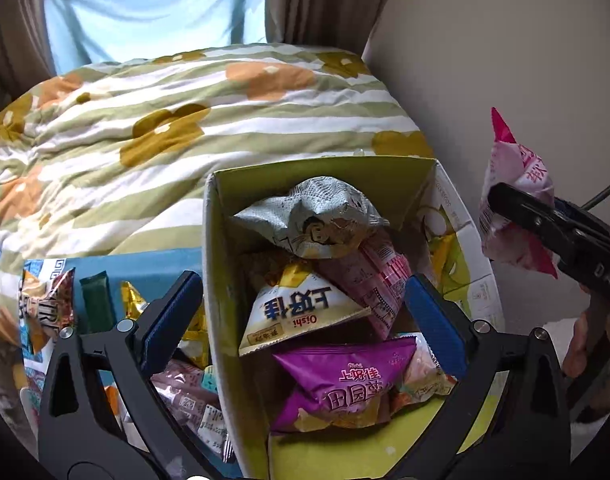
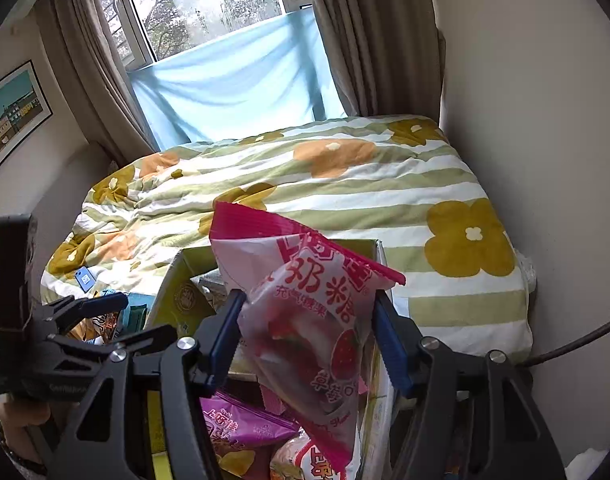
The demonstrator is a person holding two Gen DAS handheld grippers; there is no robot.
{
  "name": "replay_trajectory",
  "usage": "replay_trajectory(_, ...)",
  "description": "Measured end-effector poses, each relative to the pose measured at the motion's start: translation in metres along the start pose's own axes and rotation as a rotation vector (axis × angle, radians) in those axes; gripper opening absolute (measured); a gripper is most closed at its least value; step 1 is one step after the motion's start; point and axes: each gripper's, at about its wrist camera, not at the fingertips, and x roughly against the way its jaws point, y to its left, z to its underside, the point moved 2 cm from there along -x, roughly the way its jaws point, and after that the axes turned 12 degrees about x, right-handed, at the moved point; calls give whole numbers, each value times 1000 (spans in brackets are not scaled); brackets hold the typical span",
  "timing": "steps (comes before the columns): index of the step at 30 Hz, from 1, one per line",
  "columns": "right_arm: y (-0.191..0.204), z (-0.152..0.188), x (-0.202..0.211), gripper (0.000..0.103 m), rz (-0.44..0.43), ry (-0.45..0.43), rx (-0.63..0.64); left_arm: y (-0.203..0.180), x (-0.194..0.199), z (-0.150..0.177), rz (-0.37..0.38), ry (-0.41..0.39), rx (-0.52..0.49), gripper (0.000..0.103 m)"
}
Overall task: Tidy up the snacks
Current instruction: 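Open the right tool to drop the pink strawberry bag into the box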
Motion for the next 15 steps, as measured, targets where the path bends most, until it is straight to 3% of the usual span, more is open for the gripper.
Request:
replay_trajectory(8,-6,-19,-37,64,-16,51,32,23,5,8,-20,-3,78,100)
replay_trajectory(10,-6,-19,-41,71,-19,55,28,27,6,11,-30,-4,90,100)
replay_trajectory(12,-5,-19,-37,98,-18,33,30,30,8,13,-37,-7,97,100)
replay_trajectory(13,-4,-19,-35,103,-23,24,32,31,9,14,-41,-9,101,100)
replay_trajectory(15,-2,-18,-29,103,-25,10,43,33,12,17,-40,-11,105,100)
